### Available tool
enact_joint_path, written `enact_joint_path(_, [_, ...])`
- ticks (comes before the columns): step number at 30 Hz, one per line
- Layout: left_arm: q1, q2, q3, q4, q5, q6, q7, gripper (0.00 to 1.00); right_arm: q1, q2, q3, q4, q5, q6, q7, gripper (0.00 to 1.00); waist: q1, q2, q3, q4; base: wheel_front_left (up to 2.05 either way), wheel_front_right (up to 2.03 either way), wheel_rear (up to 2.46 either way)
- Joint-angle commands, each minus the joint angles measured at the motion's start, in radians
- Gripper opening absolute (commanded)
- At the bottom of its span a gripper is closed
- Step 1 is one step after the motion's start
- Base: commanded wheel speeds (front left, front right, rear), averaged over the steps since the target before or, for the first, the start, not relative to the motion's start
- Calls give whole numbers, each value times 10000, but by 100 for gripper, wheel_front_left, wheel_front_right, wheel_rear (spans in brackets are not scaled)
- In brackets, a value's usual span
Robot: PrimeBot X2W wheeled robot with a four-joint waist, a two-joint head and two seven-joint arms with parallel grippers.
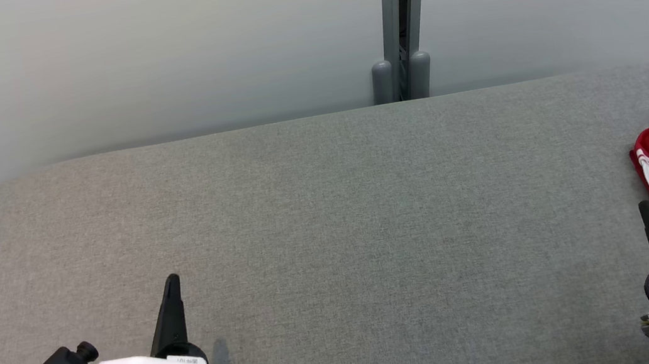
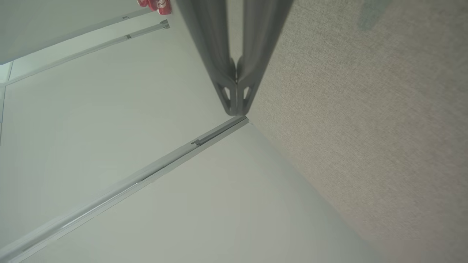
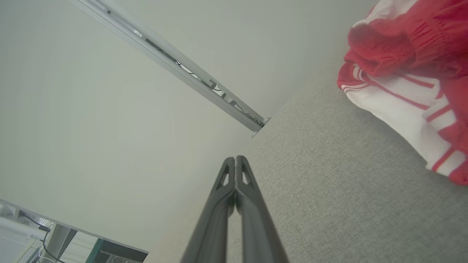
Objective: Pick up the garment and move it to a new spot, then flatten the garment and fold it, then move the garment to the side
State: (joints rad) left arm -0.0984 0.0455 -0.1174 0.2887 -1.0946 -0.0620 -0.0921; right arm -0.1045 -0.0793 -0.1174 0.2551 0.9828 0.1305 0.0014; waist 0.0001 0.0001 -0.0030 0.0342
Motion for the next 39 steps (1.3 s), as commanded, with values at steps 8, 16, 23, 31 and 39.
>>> enact_joint_path(8, [-551, 44, 83, 89, -914, -174, 200, 0, -16, -9, -348, -162, 1036, 4, 333, 0, -1, -1, 13, -39, 0, 0, 0])
enact_joint_path(16, [-759, 48, 128, 259, -1744, -277, 393, 0, 34, 44, -653, -195, 1966, 4, 630, 0, -1, -1, 27, -84, 0, 0, 0])
enact_joint_path(23, [-929, 51, 160, 381, -2337, -344, 536, 0, 71, 84, -877, -221, 2631, 4, 834, 0, -1, -1, 38, -119, 0, 0, 0])
enact_joint_path(31, [-1099, 55, 178, 520, -2994, -416, 674, 0, 104, 127, -1100, -249, 3344, 4, 1059, 0, -1, -1, 50, -159, 0, 0, 0])
enact_joint_path(39, [-1233, 59, 190, 626, -3531, -472, 795, 0, 138, 160, -1288, -272, 3942, 4, 1235, 0, -1, -1, 61, -194, 0, 0, 0])
